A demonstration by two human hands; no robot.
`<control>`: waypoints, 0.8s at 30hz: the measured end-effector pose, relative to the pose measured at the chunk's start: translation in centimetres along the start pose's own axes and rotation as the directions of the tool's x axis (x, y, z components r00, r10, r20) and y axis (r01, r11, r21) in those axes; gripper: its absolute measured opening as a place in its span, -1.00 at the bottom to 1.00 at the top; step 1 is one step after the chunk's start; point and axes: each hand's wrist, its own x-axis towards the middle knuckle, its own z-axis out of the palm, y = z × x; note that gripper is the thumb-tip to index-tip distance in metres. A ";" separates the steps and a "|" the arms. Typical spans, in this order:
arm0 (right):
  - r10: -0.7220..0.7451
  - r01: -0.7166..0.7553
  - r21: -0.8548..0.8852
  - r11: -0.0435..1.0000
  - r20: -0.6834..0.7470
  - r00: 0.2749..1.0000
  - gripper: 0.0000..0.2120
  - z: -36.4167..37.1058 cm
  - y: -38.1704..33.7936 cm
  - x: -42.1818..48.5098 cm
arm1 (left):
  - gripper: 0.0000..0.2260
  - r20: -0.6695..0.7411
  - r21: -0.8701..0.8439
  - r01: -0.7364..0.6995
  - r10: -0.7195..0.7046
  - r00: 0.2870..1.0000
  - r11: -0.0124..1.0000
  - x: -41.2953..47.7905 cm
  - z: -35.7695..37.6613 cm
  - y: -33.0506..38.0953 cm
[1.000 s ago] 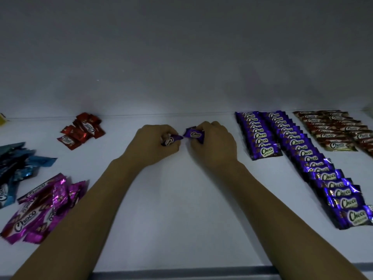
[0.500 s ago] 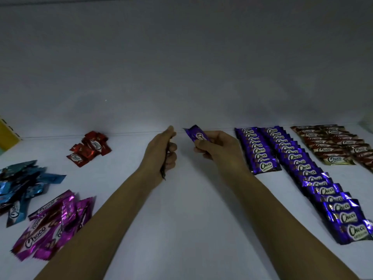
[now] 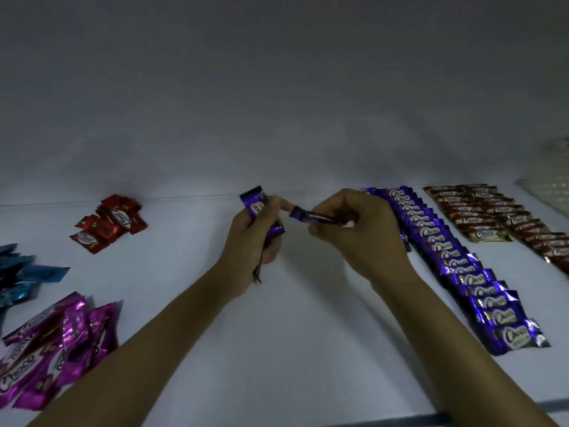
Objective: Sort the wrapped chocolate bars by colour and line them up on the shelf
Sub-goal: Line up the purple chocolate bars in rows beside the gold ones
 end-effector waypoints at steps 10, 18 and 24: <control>-0.041 0.042 -0.405 0.914 0.011 0.999 -0.70 -5.7 4.5 -9.6 | -0.84 0.128 0.385 -0.019 -0.033 0.991 0.923 -1.2 2.0 -0.7; 0.019 0.132 -0.631 0.765 0.227 0.974 -0.68 -6.6 3.8 -8.1 | -0.86 0.191 0.536 -0.047 -0.067 0.979 0.843 -1.3 1.5 -1.3; 0.028 0.104 -0.725 0.681 0.167 0.986 -0.82 -7.7 3.9 -6.0 | -0.86 0.275 0.573 -0.098 -0.078 0.958 0.814 -1.2 1.2 -1.7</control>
